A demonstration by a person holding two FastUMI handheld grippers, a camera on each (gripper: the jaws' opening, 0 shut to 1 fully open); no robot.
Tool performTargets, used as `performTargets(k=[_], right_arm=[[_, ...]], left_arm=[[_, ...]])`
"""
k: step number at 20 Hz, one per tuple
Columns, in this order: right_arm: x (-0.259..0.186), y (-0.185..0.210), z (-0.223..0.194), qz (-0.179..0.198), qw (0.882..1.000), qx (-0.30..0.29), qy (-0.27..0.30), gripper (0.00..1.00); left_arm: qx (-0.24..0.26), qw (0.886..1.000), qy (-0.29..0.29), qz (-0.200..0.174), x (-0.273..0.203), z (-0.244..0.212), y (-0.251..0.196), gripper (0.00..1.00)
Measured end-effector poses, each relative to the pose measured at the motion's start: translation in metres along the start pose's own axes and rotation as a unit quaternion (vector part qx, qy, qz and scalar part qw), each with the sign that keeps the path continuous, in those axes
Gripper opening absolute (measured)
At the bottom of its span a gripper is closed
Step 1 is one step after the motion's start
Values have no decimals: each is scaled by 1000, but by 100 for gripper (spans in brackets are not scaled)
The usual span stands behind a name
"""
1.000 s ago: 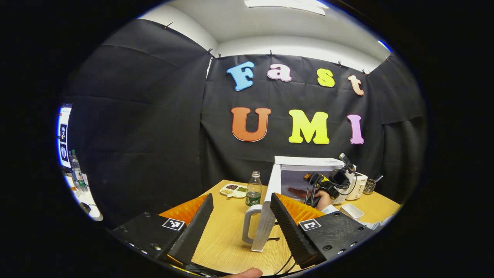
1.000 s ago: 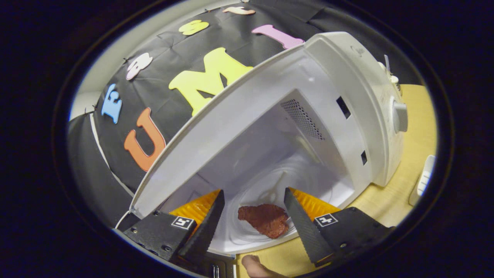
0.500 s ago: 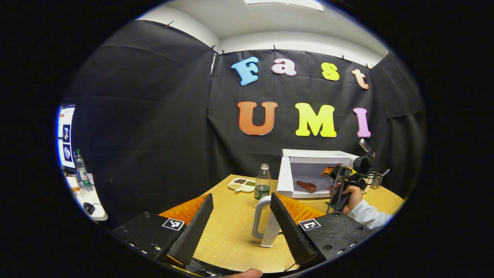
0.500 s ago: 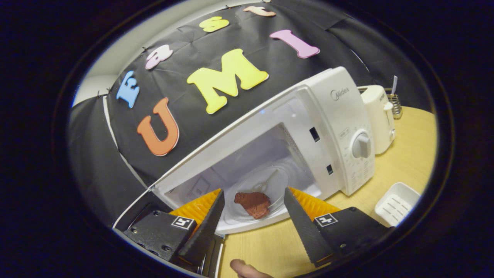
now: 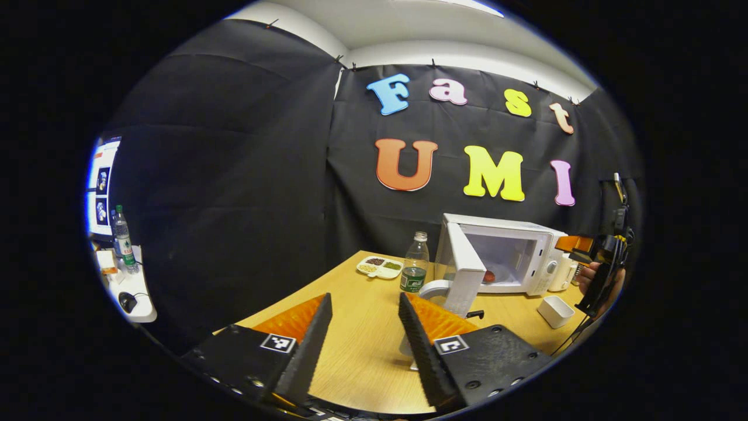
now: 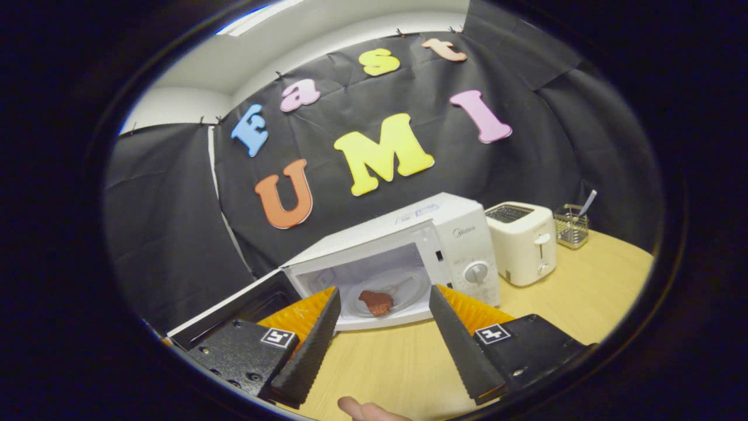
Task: Open the microwave oven with the left hand, put the food in, and close the microwave oven.
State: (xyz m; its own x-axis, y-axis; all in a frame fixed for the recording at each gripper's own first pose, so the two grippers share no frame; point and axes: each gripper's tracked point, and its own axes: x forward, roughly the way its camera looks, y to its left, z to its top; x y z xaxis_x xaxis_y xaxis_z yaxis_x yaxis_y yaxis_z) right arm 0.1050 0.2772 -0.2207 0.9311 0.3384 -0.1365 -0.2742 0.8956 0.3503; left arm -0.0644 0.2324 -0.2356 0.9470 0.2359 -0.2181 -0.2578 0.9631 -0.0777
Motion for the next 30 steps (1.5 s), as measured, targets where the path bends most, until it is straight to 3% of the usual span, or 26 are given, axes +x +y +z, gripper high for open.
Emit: performTargets(k=[1, 3, 4, 5, 6, 7, 8, 9, 12, 22, 25, 30], right_arm=[[-12, -4, 8, 1, 1000, -13, -5, 97], [-35, -15, 21, -1, 999, -42, -16, 97], [-45, -22, 29, -5, 998, -53, -23, 97], [-54, -25, 39, -2, 998, -61, -32, 97], [-64, -29, 45, -2, 997, -68, -36, 97], [-73, -31, 51, 1, 996, -75, -40, 97], [-79, -33, 55, 4, 996, -85, -40, 97], [-86, -40, 58, -1, 995, -95, -42, 96], [-104, -49, 72, -2, 992, -111, -53, 97], [-141, -68, 100, 3, 983, -155, -101, 97], [-146, -76, 104, -1, 981, -159, -112, 97], [-144, -88, 104, -3, 982, -152, -114, 97]], left_arm=[[-9, 1000, -3, 0, 0, 1, 1, 46], [-14, 1000, -14, 14, 2, 6, 11, 30], [-4, 1000, -23, 16, -2, 9, 13, 12], [2, 999, -24, 25, 6, 11, 16, 12], [4, 1000, -23, 12, -5, 13, 13, 0], [11, 999, -28, 9, -10, 15, 10, 0], [24, 999, -39, 13, -11, 23, 11, 11], [39, 998, -47, 13, -13, 28, 9, 0], [56, 997, -58, 3, -9, 33, -1, 0], [5, 998, -9, -55, 50, -15, -41, 0], [18, 999, -5, -50, 55, -19, -43, 0], [26, 996, 4, -81, 56, -28, -75, 0]])
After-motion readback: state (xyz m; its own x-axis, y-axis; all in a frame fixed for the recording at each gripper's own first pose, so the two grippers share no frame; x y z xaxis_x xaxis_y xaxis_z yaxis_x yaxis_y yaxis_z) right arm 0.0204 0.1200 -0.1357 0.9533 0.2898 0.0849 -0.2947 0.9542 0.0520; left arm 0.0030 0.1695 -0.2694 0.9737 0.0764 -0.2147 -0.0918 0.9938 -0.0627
